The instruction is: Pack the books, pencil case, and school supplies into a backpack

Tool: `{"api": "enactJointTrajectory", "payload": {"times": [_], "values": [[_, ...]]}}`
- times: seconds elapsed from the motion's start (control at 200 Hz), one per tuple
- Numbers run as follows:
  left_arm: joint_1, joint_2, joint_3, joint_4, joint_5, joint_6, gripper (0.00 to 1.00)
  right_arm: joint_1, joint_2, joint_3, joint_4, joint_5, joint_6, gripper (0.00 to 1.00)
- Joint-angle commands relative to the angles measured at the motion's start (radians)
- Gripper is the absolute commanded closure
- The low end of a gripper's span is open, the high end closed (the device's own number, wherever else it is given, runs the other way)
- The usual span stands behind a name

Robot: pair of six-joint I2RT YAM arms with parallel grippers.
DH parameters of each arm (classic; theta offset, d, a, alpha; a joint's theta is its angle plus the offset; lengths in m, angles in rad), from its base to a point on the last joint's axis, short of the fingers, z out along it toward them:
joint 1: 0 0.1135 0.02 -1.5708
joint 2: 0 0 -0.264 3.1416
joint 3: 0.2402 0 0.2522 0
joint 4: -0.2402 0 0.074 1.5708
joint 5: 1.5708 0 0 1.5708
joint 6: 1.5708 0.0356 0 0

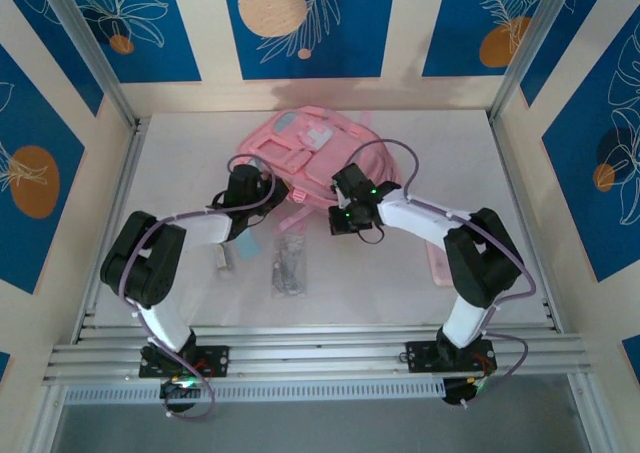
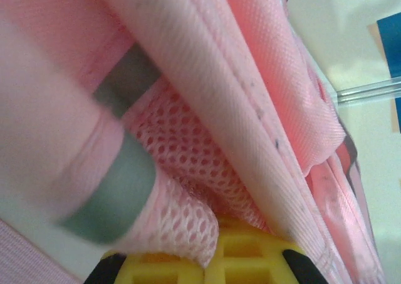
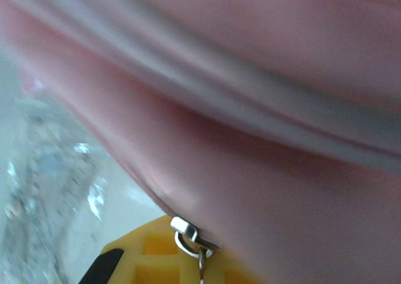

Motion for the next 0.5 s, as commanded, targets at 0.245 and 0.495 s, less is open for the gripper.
{"api": "enactJointTrajectory", "payload": {"times": [0.245,0.495], "values": [[0.088,0.212,0.349,0.004,0.017,0.108,1.0,-0.121,0.005,0.133,-0.326,-0.388,-0.06,1.0],[0.095,0.25,0.539,-0.29,0.162,0.142,0.24,-0.058,0.145,0.303,-0.134,-0.601,0.079,1.0]]}}
